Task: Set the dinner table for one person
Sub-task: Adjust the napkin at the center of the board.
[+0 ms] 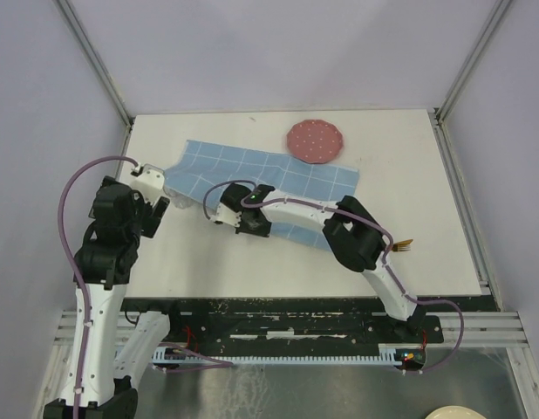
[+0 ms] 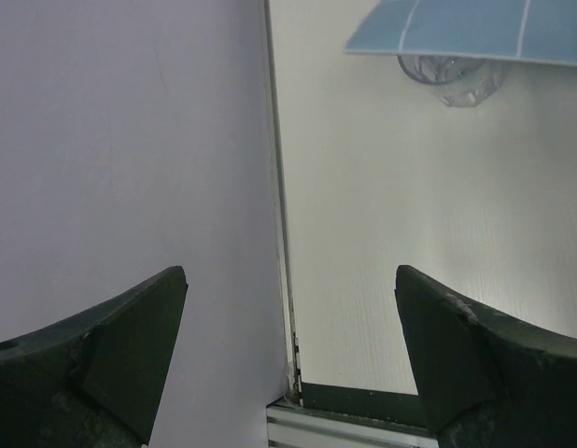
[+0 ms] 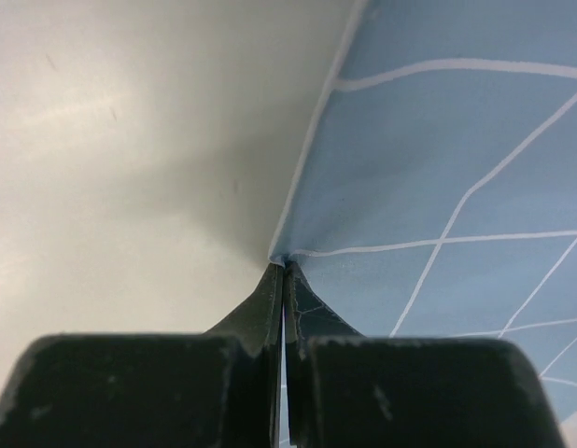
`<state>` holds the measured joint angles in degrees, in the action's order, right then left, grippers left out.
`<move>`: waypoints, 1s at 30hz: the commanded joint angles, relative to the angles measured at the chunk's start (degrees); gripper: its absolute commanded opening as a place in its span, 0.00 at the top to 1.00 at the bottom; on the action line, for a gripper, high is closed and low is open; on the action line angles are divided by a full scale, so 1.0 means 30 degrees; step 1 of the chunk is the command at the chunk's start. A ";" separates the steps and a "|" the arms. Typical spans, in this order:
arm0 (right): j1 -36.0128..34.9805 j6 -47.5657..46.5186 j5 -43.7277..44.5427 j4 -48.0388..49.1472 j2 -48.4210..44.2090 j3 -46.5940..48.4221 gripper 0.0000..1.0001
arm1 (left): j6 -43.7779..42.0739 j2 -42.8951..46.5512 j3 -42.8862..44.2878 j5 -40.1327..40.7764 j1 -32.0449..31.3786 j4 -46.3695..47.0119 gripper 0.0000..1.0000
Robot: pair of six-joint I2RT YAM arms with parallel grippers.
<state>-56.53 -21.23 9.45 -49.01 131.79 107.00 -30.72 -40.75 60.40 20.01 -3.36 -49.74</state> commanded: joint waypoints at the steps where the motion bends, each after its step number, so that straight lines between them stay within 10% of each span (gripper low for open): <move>1: 0.1327 0.0006 0.0107 -0.1009 -0.1899 -0.2737 0.99 | -0.0205 -0.0263 0.0143 -0.0958 -0.0006 0.1765 0.01; 15: 0.2639 0.0238 0.0661 -0.3200 -0.1239 -0.0316 0.99 | -0.0531 -0.1221 -0.0081 -0.1650 -0.0020 0.3131 0.01; 30: 0.4491 -0.0236 0.0627 -0.2183 -0.3846 -0.5984 0.99 | -0.0756 -0.0932 -0.0772 -0.1741 -0.0023 0.3576 0.01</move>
<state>-45.10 -21.56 10.24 -54.08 122.98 91.96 -31.64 -43.11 58.28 15.92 -3.36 -42.61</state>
